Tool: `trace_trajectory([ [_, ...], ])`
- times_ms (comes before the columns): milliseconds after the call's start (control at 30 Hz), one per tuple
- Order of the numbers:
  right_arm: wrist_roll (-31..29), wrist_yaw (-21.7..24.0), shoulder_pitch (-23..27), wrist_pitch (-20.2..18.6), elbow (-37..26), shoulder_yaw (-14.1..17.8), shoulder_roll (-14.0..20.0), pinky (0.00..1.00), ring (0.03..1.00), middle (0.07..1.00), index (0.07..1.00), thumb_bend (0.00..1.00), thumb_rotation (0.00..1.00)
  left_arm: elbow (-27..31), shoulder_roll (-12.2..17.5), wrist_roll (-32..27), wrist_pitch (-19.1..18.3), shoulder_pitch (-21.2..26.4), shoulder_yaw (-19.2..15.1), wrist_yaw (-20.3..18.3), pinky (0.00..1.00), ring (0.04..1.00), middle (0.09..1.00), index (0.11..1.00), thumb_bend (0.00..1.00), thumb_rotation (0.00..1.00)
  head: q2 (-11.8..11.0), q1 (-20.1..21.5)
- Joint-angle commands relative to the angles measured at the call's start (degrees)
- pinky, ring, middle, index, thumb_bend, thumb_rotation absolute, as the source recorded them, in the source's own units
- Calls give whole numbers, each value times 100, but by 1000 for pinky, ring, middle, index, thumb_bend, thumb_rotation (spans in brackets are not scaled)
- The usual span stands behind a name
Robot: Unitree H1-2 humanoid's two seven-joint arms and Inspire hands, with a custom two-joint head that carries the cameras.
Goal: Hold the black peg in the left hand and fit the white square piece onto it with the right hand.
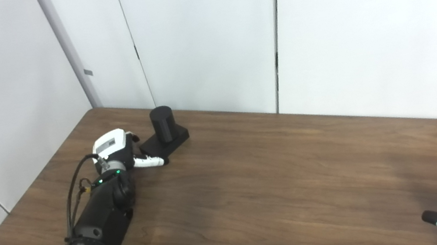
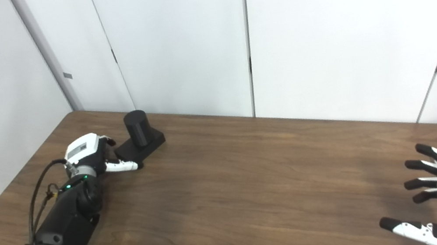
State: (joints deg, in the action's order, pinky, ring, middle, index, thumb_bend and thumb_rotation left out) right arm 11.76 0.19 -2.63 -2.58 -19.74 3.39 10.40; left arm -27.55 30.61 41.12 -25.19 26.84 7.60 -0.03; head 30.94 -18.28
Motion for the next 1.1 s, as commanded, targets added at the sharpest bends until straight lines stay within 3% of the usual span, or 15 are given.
trace_trajectory([
  [0, -36, -13, 83, 64, -249, 63, 32, 472, 604, 747, 837, 573, 0, 114, 137, -78, 191, 93, 44, 63, 766, 923, 904, 687, 907, 360, 16, -5],
  [233, -64, -14, 97, 108, -231, 73, 35, 469, 602, 748, 839, 566, 0, 211, 181, -206, 372, -10, 75, 83, 727, 878, 839, 533, 857, 206, 20, -15],
  [267, -64, -18, 101, 115, -226, 75, 34, 469, 601, 745, 837, 566, 0, 244, 187, -222, 366, -28, 86, 40, 716, 873, 832, 506, 660, 128, 20, -15],
  [333, -54, -26, 111, 124, -221, 80, 34, 466, 599, 745, 835, 564, 0, 288, 213, -210, 339, -44, 141, -51, 687, 857, 827, 490, 547, 83, 44, 21],
  [467, 7, -49, 123, 154, -211, 92, 49, 459, 592, 744, 828, 571, 0, 323, 264, -298, 428, -81, 209, -199, 646, 836, 816, 486, 525, 72, 50, 26],
  [733, 10, -66, 137, 216, -195, 126, 56, 444, 581, 733, 819, 567, 0, 371, 362, -391, 550, -120, 394, -531, 662, 845, 834, 487, 522, 76, 79, 64],
  [900, 41, -86, 149, 252, -152, 134, 49, 434, 573, 728, 813, 563, 0, 573, 370, -824, 1190, -303, 376, -735, 724, 875, 841, 483, 523, 59, 83, 74],
  [1067, 59, -89, 172, 193, -171, 139, 31, 442, 577, 731, 807, 573, 0, 882, 369, -892, 1749, -452, 601, -907, 740, 872, 858, 484, 523, 57, 86, 143],
])
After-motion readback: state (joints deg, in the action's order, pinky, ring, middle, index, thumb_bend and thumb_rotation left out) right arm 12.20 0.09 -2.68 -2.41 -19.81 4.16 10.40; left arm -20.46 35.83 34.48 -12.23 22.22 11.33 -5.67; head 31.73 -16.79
